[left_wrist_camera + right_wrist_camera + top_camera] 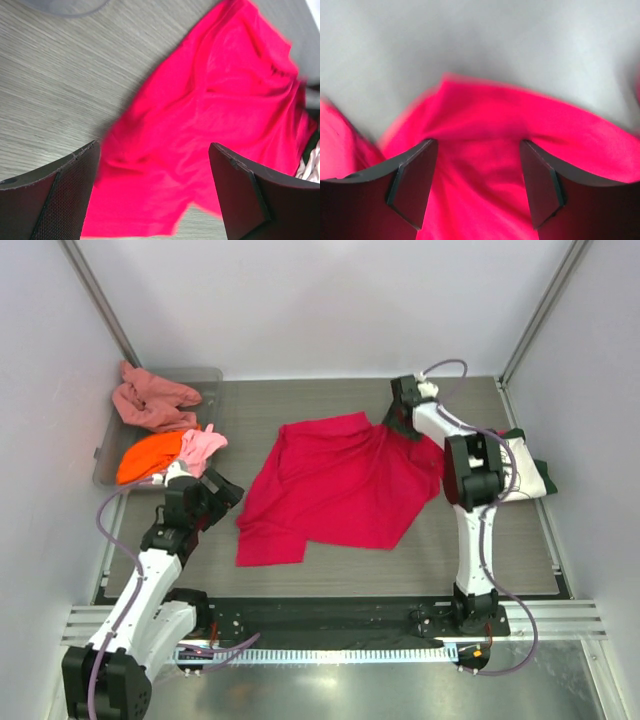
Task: Fold and stack the t-shirts
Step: Flatten the tshirt out
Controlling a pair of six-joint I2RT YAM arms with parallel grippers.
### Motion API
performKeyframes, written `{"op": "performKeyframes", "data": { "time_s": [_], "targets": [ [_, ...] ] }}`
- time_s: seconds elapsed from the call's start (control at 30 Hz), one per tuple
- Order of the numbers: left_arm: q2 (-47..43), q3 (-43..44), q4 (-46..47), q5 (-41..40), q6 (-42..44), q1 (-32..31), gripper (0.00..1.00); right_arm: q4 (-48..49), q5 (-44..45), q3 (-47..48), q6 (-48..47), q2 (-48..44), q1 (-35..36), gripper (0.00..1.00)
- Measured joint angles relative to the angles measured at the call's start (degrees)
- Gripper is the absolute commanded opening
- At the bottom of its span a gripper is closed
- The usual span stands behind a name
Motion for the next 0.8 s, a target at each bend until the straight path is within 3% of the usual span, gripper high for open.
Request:
{"op": "performKeyframes", "data": {
  "time_s": [0.13, 0.2, 0.23, 0.27, 0.4, 0.53, 0.7, 0.8],
  "targets": [
    [2.23, -0.28, 1.53, 1.60, 0.33, 0.00, 0.89, -9.09, -0.72, 33.68, -1.29, 19.30, -1.97, 0.86],
    [2.95, -0.42, 2.05, 2.64, 0.74, -0.02, 0.88, -11.87, -0.96, 41.57, -2.56, 23.34, -2.45, 0.88],
    [3.13, -0.55, 2.32, 3.23, 1.09, -0.04, 0.88, -13.53, -0.92, 40.85, -3.65, 22.60, -2.47, 0.88],
    [3.23, -0.70, 2.58, 3.76, 1.33, -0.11, 0.87, -14.16, -0.81, 39.28, -4.28, 21.51, -2.36, 0.88],
    [2.89, -1.40, 3.04, 5.66, 1.77, -1.75, 0.82, -13.29, -0.55, 18.25, -7.67, 7.52, -0.37, 0.87],
    [-0.04, -3.06, 1.99, 6.32, 1.73, -6.19, 0.78, -9.29, -2.25, -5.31, -8.79, -12.98, 1.97, 0.86],
    [-3.30, -4.35, -3.58, 5.03, 0.00, -14.56, 0.76, -2.21, -3.56, -24.52, -7.91, -33.22, 1.84, 0.85],
    [-4.70, -5.88, -5.75, 3.74, -2.38, -19.08, 0.73, 1.22, -4.68, -33.46, -6.99, -39.63, 1.31, 0.86]
  ]
}}
